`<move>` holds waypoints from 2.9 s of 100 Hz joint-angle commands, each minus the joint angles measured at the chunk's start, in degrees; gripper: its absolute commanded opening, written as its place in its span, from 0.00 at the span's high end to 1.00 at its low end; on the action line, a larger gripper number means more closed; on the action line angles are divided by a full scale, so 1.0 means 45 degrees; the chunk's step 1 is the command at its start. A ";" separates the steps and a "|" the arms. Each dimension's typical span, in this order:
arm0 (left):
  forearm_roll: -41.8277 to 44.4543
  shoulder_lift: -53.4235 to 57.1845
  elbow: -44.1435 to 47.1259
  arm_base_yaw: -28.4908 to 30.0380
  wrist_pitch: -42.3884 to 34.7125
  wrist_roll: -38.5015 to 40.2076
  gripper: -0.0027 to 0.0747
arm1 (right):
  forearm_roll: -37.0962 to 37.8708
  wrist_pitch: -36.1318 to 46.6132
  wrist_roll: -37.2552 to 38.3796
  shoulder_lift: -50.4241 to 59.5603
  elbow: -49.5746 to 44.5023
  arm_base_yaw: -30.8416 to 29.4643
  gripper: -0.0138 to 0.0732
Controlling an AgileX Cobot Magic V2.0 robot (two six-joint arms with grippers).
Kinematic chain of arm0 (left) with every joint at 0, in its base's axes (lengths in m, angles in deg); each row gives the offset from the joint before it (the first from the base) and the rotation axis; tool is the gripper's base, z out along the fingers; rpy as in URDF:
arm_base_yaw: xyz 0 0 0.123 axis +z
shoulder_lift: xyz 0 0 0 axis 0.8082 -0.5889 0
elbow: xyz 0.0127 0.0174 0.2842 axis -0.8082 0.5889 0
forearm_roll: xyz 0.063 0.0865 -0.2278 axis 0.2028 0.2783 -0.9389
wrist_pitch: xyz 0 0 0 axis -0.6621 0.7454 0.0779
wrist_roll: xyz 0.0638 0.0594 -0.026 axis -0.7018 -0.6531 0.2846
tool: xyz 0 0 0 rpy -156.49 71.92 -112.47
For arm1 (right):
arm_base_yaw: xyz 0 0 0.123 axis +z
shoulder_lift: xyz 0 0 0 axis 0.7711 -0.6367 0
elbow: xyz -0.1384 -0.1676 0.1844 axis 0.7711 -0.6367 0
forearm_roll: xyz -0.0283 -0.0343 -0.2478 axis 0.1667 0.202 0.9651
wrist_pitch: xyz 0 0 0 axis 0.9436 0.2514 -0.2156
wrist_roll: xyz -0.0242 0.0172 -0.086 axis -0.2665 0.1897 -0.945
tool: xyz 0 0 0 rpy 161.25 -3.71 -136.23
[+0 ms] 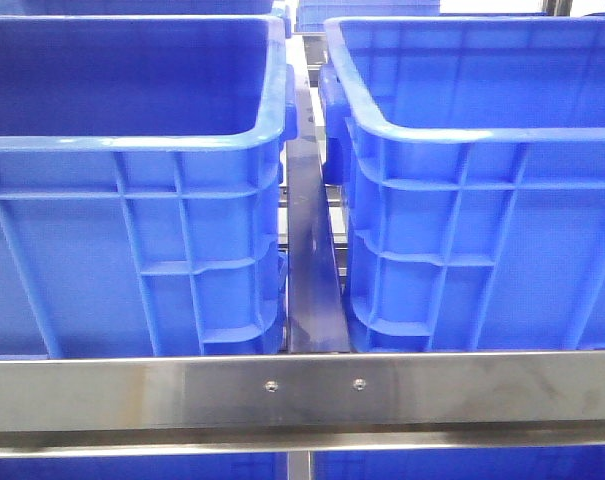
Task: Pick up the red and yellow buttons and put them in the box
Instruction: 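Reach the left gripper down into the button bin toward a red button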
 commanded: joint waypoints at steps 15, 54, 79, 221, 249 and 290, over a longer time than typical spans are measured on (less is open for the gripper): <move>-0.0113 0.0376 0.0679 0.0001 -0.1029 0.0133 0.99 | -0.0045 0.0998 -0.0062 0.0304 0.0209 -0.0077 0.92; -0.0113 0.0158 -0.1018 0.0001 -0.0638 0.0133 0.99 | -0.0045 0.0998 -0.0062 0.0304 0.0209 -0.0077 0.92; -0.0113 -0.1276 -0.3415 0.0001 0.1570 0.0133 0.99 | -0.0045 0.0998 -0.0062 0.0304 0.0209 -0.0077 0.92; -0.0153 -1.6621 -1.5028 0.0001 0.9299 -0.0348 0.19 | -0.0045 0.0998 -0.0062 0.0304 0.0209 -0.0077 0.92; -0.0649 -1.8995 -1.7022 0.0001 1.0220 -0.0673 0.19 | -0.0045 0.0998 -0.0062 0.0304 0.0209 -0.0077 0.92; -0.1195 -2.1729 -1.8946 0.0001 1.0435 -0.0752 0.19 | -0.0045 0.0998 -0.0062 0.0304 0.0209 -0.0077 0.92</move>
